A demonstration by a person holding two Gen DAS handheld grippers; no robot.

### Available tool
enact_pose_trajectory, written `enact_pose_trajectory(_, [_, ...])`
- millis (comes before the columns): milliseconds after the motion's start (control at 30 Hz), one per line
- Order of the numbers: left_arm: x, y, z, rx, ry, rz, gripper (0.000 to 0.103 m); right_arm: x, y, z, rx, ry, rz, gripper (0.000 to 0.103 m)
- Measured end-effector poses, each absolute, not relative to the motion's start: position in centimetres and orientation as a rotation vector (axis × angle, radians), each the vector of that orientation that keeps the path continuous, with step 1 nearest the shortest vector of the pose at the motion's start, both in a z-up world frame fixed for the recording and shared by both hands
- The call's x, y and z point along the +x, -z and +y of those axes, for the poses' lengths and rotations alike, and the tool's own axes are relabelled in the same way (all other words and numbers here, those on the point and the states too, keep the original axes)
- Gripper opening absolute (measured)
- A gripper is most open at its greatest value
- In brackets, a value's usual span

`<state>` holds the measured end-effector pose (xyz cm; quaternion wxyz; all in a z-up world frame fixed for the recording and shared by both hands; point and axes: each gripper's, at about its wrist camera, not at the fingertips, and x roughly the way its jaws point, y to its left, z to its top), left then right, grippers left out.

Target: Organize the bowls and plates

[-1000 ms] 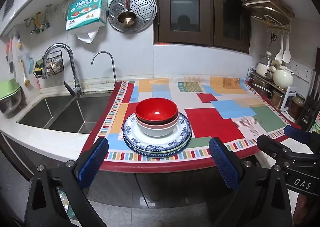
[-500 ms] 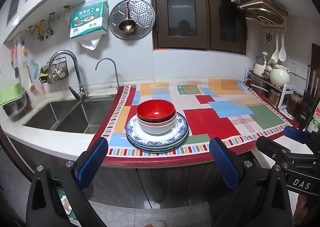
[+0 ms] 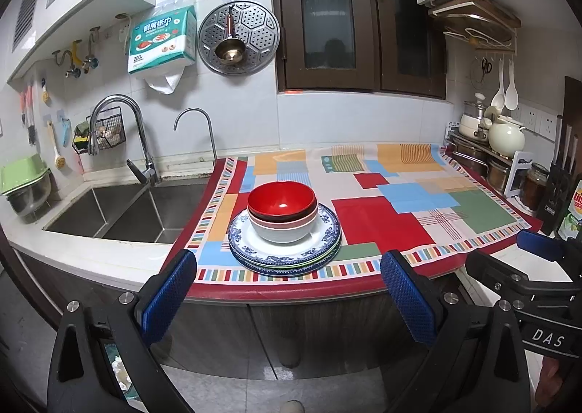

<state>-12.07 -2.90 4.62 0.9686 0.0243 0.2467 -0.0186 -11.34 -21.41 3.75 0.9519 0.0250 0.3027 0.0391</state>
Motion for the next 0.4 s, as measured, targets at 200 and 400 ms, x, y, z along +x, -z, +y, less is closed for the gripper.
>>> enact_pose_trajectory(200, [-12.02,-4.70,-3.20,0.049,0.044,0.503,0.103,-11.44,-3.69,-21.60,0.051,-0.076,0.617,0.088])
enact_pose_trajectory(400, [-11.77,-4.74,-3.28,0.042,0.049,0.509,0.103,-11.40,-3.64,-21.96,0.053,-0.067,0.615,0.088])
